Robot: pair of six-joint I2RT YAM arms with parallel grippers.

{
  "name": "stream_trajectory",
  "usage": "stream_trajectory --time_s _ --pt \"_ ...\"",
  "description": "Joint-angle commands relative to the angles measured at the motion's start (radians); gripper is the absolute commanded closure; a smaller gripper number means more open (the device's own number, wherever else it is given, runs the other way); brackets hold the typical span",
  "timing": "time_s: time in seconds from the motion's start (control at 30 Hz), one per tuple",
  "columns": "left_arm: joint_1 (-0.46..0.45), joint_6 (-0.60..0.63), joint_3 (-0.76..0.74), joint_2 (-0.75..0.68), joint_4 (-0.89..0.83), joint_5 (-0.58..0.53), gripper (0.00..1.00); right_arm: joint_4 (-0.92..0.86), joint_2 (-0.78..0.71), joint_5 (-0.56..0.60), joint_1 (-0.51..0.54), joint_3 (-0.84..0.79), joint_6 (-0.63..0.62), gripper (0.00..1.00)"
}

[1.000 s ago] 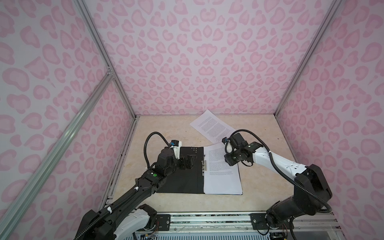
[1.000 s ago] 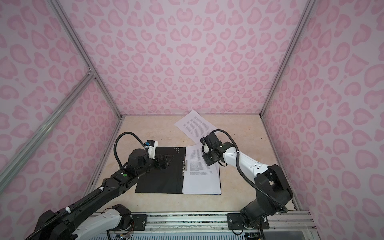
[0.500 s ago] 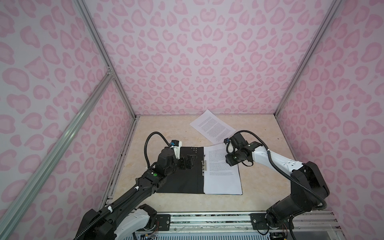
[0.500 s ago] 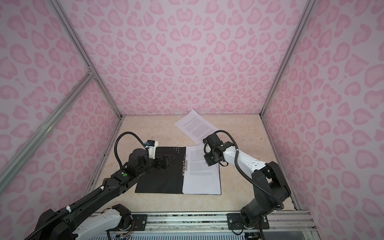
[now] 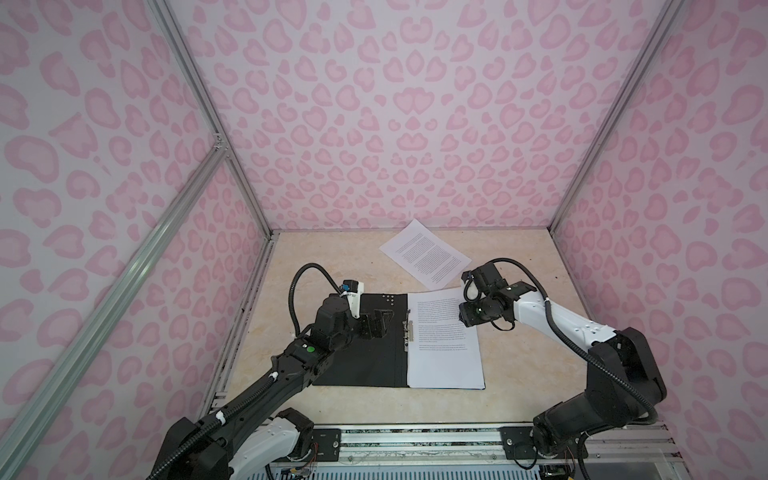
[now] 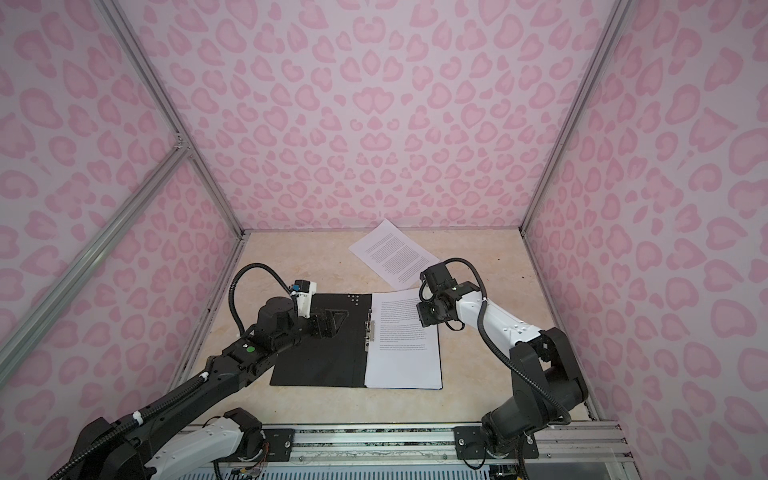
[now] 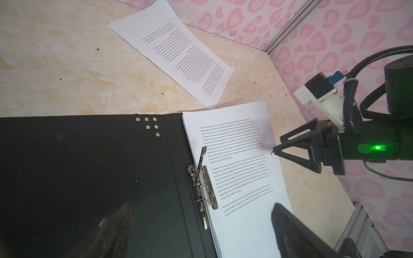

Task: Put the files into the folder
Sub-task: 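Release the sheet and reach the right gripper toward the far loose sheet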

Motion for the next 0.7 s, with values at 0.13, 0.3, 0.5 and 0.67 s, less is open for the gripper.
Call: stream_trajectory --time_s 0.13,0.3,0.5,0.67 --pt "0.001 0.006 0.011 -0.009 0.008 -0.018 0.02 0.026 -0.177 0.125 -0.061 -0.037 0.077 0.02" --pt "0.001 0.013 0.008 -0.025 0.004 -0.029 0.02 0.096 -0.202 0.052 -0.176 -0.052 0.162 0.02" --pt "0.001 0.032 0.008 -0.036 -0.006 -0.063 0.02 0.219 -0.078 -0.024 -0.228 -0.02 0.249 0.02" --pt "0.001 0.049 0.018 -0.018 0.0 -0.069 0.02 0.333 0.123 -0.075 -0.268 0.098 0.305 0.11"
